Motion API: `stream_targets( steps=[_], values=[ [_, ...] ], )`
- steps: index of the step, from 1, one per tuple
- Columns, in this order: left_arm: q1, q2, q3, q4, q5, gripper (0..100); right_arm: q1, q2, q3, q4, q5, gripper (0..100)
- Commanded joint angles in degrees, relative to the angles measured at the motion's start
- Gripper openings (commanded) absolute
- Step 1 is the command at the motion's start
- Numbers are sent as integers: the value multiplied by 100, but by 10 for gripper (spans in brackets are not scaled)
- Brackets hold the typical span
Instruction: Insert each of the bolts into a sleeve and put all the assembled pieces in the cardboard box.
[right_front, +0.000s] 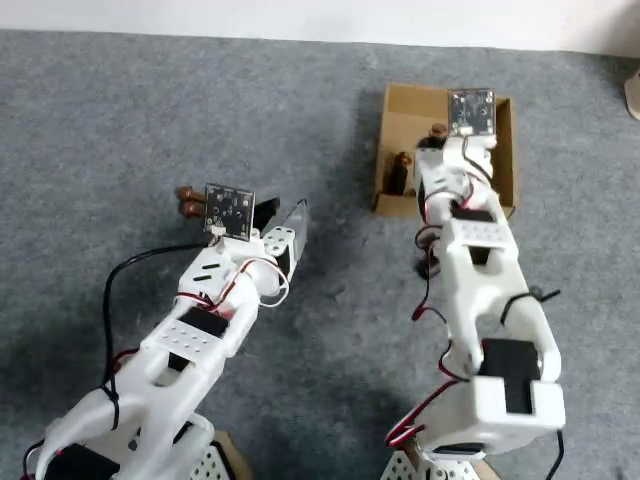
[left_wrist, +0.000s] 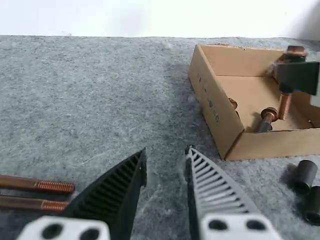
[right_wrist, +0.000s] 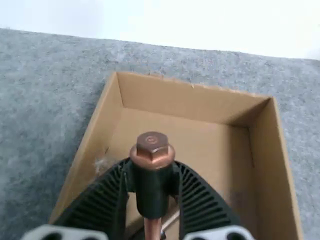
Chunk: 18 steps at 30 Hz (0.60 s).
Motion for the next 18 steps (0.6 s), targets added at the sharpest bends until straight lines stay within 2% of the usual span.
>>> stream_targets(
  steps=[1,11,15,18],
  values=[
    [-84,-92,-40,9,-132,130,75,163,-646,13,62,4],
    [-84,-92,-40,9,-132,130,75,549,-356,22,18,4],
    [-84,-92,-40,9,-132,130,145,532,-198,22,-615,4],
    [-84,-92,-40,9,-132,130,242,558,-163,22,-765,4]
  ],
)
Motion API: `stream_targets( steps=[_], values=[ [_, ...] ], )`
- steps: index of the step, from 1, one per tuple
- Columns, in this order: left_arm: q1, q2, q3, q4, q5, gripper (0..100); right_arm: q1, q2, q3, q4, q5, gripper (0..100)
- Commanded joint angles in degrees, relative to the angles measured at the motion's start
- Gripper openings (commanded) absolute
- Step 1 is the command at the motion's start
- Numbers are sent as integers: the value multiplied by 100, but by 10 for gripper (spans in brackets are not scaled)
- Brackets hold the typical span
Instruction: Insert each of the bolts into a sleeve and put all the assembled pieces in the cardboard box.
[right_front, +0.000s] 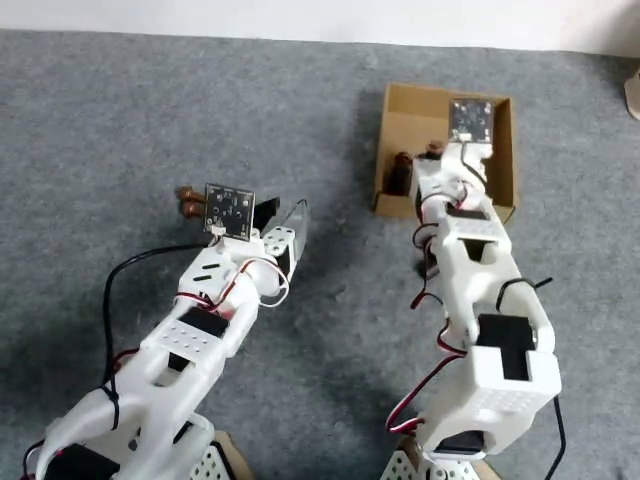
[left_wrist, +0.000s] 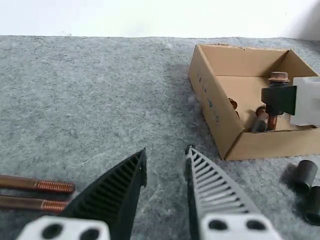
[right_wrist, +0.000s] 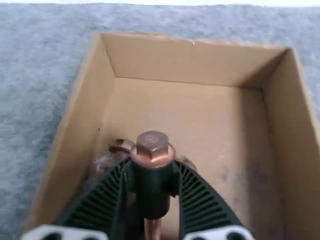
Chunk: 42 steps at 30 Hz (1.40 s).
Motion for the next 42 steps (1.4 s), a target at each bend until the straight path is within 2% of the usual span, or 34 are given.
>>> stream_targets(
  steps=[1,8,13,15,22,26,35,38,42],
  values=[
    [-84,-92,-40,9,-132,130,198,-119,-66,4,-176,4],
    [-84,-92,-40,18,-132,130,251,-154,198,4,-176,12],
    [-84,-92,-40,18,-132,130,242,-154,215,4,-176,180],
    [-84,-92,-40,18,-132,130,242,-154,224,57,-176,211],
    [-84,-92,-40,18,-132,130,242,-242,-295,1481,-193,211],
    [-84,-92,-40,18,-132,130,251,-743,-655,2141,-800,211],
    [-251,-92,-66,0,-132,130,215,-2299,-646,2677,-985,211],
    [-286,-92,-66,0,-132,130,207,-2624,-637,3169,-1002,211],
    [-286,-92,-66,0,-132,130,224,-2932,-646,4031,-1987,211]
  ],
)
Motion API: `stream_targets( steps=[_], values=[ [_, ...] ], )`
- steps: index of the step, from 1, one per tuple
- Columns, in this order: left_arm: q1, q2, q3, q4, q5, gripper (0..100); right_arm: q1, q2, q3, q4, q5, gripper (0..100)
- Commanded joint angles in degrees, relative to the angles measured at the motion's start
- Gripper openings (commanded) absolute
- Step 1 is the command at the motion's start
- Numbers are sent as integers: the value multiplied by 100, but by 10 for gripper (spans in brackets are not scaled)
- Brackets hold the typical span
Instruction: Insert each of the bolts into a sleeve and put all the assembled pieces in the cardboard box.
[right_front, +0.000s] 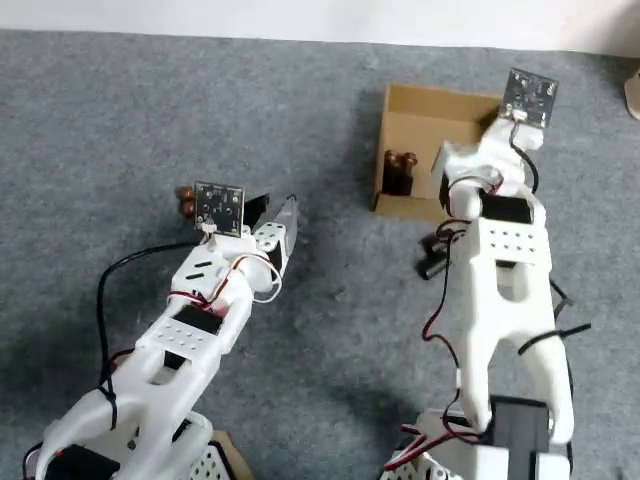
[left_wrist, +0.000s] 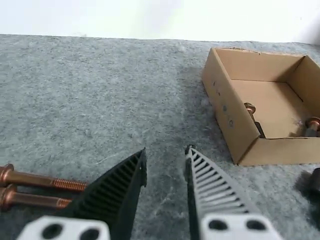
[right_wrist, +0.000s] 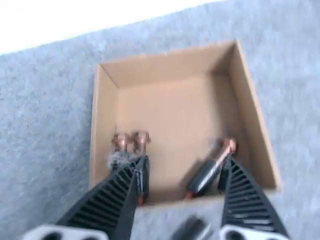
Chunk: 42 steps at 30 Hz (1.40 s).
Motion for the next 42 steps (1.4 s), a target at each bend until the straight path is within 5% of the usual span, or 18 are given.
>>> stream_targets(
  steps=[1,8,14,42],
  values=[
    [-57,-92,-66,0,-132,130,48,-523,-286,752,-897,211],
    [-66,-92,-75,0,-132,130,66,-769,-286,2079,-2778,211],
    [-277,-92,-84,0,-123,130,57,-752,92,2396,-3490,211],
    [-541,-92,-198,0,-123,130,75,-233,2475,-154,-3912,209]
  ],
)
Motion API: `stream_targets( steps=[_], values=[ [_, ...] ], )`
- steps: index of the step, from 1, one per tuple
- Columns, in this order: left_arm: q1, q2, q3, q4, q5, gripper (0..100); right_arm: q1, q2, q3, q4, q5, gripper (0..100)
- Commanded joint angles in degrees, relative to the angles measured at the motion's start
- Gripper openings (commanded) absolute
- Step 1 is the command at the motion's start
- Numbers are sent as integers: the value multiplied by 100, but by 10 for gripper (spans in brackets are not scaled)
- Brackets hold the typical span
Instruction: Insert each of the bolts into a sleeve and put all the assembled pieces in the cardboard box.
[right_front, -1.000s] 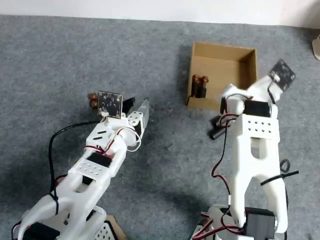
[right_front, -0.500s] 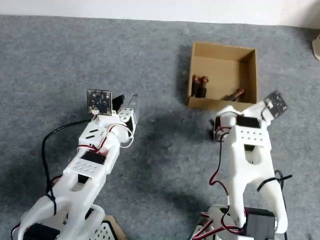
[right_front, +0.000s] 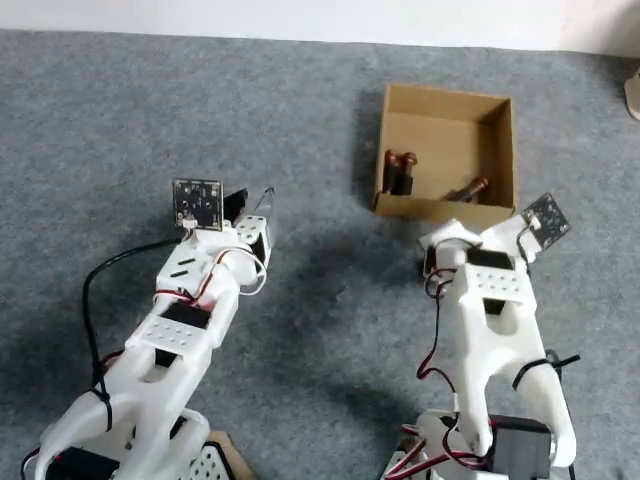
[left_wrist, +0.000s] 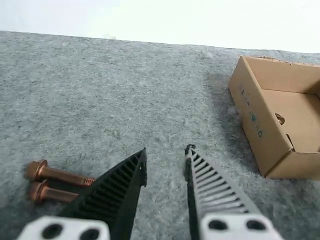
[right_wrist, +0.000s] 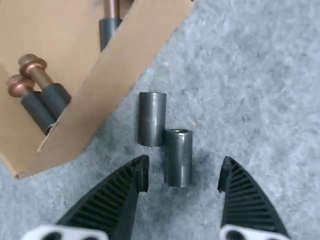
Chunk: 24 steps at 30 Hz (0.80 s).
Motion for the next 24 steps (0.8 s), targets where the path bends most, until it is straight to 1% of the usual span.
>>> stream_targets(
  steps=[1,5,11,15,24],
  values=[
    [-31,-92,-198,0,-123,130,75,295,-13,-242,-53,209],
    [-31,-92,-198,0,-123,130,75,778,-40,-242,-53,198],
    [-22,-92,-198,0,-123,130,75,1218,-462,-242,-26,9],
    [-22,-92,-198,0,-123,130,92,1349,-523,-259,246,18],
    [-4,-92,-180,0,-123,130,233,1921,-532,-558,290,28]
  ],
)
